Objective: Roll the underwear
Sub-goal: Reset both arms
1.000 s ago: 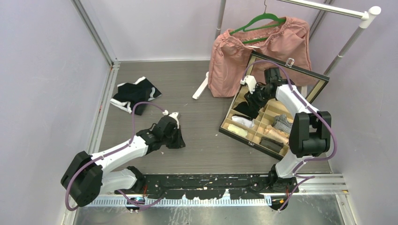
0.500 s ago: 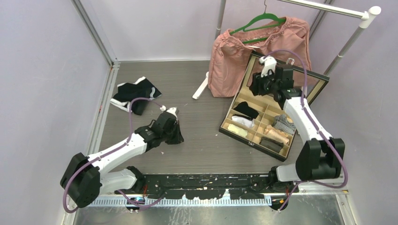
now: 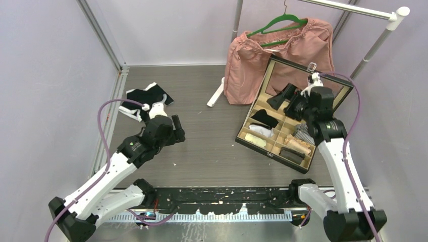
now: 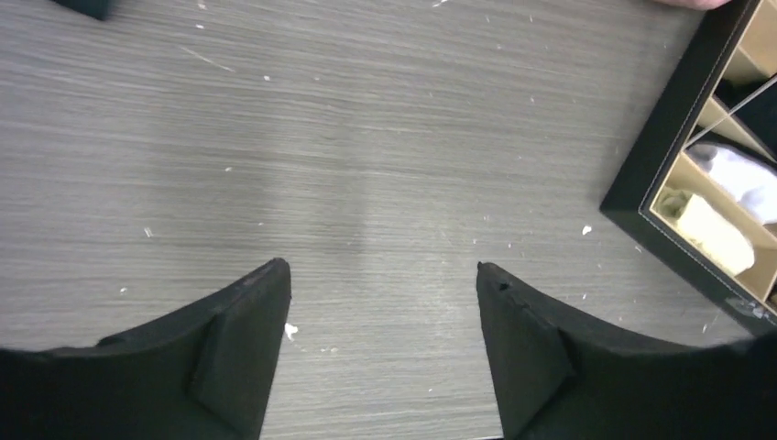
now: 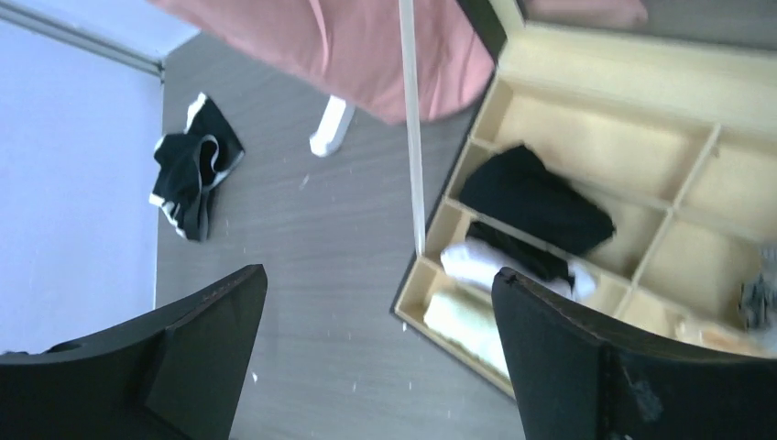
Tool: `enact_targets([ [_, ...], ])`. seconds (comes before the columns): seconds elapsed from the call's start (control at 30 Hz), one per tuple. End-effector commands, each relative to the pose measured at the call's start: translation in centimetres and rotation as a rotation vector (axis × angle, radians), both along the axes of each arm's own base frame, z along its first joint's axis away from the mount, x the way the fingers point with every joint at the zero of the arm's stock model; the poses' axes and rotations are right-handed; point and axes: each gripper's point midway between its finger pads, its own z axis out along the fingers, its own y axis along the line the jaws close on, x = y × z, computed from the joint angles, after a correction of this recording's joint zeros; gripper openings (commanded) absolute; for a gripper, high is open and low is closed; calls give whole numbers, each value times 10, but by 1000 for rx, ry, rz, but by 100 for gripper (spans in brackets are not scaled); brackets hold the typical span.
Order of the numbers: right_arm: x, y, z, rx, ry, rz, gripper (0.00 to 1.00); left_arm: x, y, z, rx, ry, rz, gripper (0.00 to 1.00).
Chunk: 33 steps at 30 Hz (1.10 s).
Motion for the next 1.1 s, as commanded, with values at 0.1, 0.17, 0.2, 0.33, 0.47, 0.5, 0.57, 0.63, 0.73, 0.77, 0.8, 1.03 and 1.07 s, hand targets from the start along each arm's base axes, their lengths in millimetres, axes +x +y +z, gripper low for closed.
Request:
enact_targets([
  [0.1, -84, -28, -31, -170, 142, -42, 100, -21, 70, 37, 151, -70, 190, 100],
  [0.17, -93, -37, -28, -207, 128, -71, 100, -27, 81, 42, 172, -82, 209, 100],
  [0.2, -97, -41, -27, -225, 122, -83, 100, -30, 86, 44, 175, -87, 225, 100],
  [0.33, -101, -52, -22, -268, 130, -131, 100, -37, 97, 52, 159, -126, 250, 100],
  [0.47, -98, -49, -16, -268, 106, -114, 100, -45, 108, 57, 138, -169, 271, 100],
  [0.5, -98, -48, -16, -268, 104, -111, 100, -47, 110, 58, 131, -180, 276, 100],
  [0.57, -99, -49, -18, -272, 111, -113, 100, -51, 115, 58, 117, -200, 284, 100],
  [0.63, -99, -53, -18, -292, 112, -135, 100, -53, 116, 58, 111, -205, 285, 100],
  [0.73, -99, -54, -16, -304, 106, -142, 100, -56, 117, 59, 102, -210, 284, 100],
  [0.77, -100, -54, -16, -305, 105, -140, 100, -56, 118, 59, 100, -211, 284, 100],
  [0.8, -100, -55, -15, -308, 102, -142, 100, -56, 117, 59, 99, -211, 282, 100],
  [1.03, -100, -59, -16, -328, 102, -158, 100, -56, 114, 58, 85, -216, 269, 100],
  [1.07, -100, -59, -16, -328, 102, -159, 100, -56, 114, 57, 85, -215, 267, 100],
])
